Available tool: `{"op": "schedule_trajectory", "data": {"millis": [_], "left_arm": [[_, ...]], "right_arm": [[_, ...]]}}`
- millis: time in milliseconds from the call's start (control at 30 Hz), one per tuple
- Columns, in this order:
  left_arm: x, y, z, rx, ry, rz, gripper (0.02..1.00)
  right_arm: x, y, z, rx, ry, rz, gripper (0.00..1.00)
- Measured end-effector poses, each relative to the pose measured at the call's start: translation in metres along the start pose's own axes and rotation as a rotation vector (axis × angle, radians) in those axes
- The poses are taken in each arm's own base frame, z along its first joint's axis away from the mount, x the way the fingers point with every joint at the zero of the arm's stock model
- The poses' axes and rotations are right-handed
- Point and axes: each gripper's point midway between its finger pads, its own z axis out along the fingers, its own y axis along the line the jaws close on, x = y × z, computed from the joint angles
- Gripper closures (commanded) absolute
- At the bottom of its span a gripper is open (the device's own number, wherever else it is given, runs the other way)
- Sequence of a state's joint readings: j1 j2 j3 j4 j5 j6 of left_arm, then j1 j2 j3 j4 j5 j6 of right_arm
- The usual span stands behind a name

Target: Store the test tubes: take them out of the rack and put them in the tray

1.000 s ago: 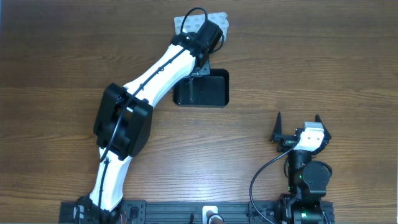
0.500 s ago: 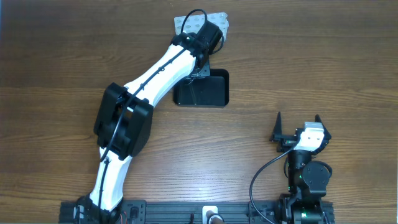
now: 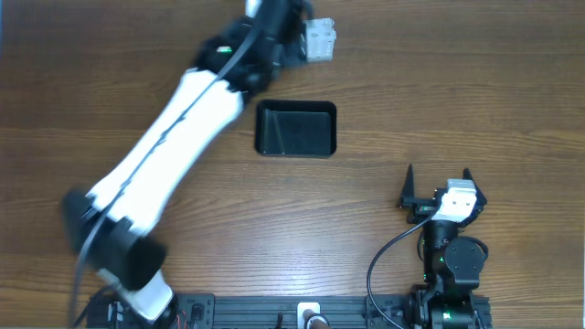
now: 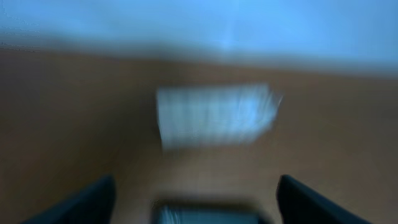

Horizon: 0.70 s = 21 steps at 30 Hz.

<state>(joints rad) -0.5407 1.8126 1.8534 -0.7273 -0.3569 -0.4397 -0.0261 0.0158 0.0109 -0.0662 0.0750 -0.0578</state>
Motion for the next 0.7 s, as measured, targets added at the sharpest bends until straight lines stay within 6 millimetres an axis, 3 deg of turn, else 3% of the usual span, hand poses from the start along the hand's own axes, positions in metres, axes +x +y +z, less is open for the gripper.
{"op": "schedule_trajectory", "data": {"millis": [100,200,267,433,533,700], "left_arm": [[-0.072,0.040,-0.061,0.006,-0.241,-0.024,0.112],[-0.101,0.089,-0.106,-0.035,-0.396,-0.024,0.088],[-0.105,0.115,-0.129,-0.048,-0.480,-0.009,0.066],[-0.079,0.152,-0.161,-0.022,-0.647,0.061,0.020],[-0.044,0.168,-0.170,-0.007,-0.712,0.098,0.020],[0.023,0.180,-0.168,0.020,-0.747,0.135,0.023]], "right_arm": [[0.000,0.000,0.000,0.000,0.000,0.001,0.016],[0.000,0.000,0.000,0.000,0.000,0.000,0.009],[0.000,0.000,0.000,0.000,0.000,0.000,0.007],[0.000,0.000,0.000,0.001,0.000,0.000,0.009],[0.000,-0.001,0.000,0.003,0.000,0.000,0.009],[0.000,-0.001,0.000,0.003,0.000,0.000,0.007]]}}
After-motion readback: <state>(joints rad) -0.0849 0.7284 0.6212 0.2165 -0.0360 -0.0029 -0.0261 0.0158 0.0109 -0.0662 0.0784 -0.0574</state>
